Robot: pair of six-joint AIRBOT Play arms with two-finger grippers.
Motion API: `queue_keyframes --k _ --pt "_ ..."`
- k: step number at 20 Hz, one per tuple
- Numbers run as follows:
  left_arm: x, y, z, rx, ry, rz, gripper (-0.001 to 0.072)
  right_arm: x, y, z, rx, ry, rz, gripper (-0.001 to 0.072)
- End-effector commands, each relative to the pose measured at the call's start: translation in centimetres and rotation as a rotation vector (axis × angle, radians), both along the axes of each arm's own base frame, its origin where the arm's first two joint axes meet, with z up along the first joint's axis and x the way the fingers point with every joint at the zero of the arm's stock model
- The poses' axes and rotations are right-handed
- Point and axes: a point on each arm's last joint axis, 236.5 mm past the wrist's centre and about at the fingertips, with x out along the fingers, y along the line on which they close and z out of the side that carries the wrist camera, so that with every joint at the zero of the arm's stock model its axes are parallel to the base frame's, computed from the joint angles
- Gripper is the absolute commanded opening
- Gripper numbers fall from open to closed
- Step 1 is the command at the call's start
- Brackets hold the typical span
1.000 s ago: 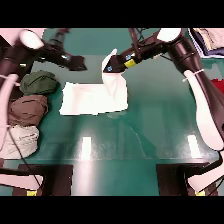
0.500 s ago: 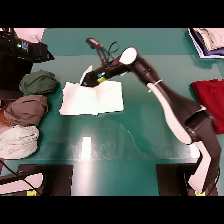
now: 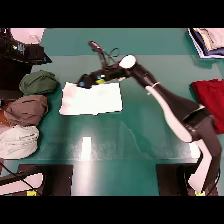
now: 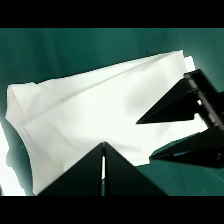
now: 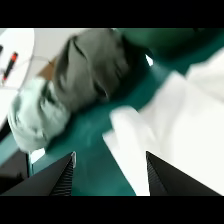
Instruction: Fold the shirts.
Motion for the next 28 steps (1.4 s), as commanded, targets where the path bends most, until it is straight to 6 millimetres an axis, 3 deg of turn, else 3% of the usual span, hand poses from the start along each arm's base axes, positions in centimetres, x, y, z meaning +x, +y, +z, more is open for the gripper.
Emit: queue_keyframes --k 1,4,5,6,9,11,13,19,22,23,25,28 --pt "-0.4 -0.2 -0.7 -0.002 0.03 -0.009 0.0028 -0.5 -9.3 -3.5 -0.196 0.111 -0.007 0.0484" --pt "-0.7 -0.2 -3.4 -0.009 0.089 -0.001 0.0028 0.8 -16.8 -6.0 -0.269 0.222 -0.176 0.0486" --pt "-0.9 -0.3 -4.5 -0.018 0.115 0.001 0.0028 1.0 -18.5 -6.7 -0.27 0.256 -0.213 0.0526" --pt "-1.2 -0.4 -5.6 -0.025 0.142 0.002 0.0028 1.0 -20.0 -7.7 -0.277 0.294 -0.239 0.0696" --pt "-1.8 -0.6 -7.9 -0.038 0.198 0.007 0.0028 0.8 -22.4 -11.0 -0.297 0.377 -0.313 0.0712" --pt "-1.9 -0.7 -8.5 -0.047 0.206 0.012 0.0028 1.0 -22.2 -12.4 -0.273 0.408 -0.369 0.0709" --pt "-1.7 -0.8 -8.4 -0.051 0.198 0.015 0.0028 1.3 -20.8 -13.1 -0.218 0.453 -0.393 0.0692" --pt "-1.4 -1.1 -8.0 -0.073 0.186 0.014 0.0028 1.5 -12.5 -14.6 -0.145 0.494 -0.268 0.0689" --pt "-1.5 -1.2 -8.0 -0.07 0.185 0.008 0.0028 1.8 -8.3 -14.5 -0.081 0.508 -0.239 0.0518" --pt "-1.5 -1.2 -8.0 -0.07 0.185 0.008 0.0028 1.8 -7.4 -14.6 -0.085 0.487 -0.235 0.0374" --pt "-1.5 -1.2 -8.1 -0.07 0.188 0.007 0.0028 2.2 -6.5 -13.8 -0.075 0.416 -0.218 0.0018" --pt "-2.0 -1.3 -8.2 -0.069 0.207 -0.004 0.0028 3.3 -7.3 -10.1 -0.042 0.337 -0.194 0.0015"
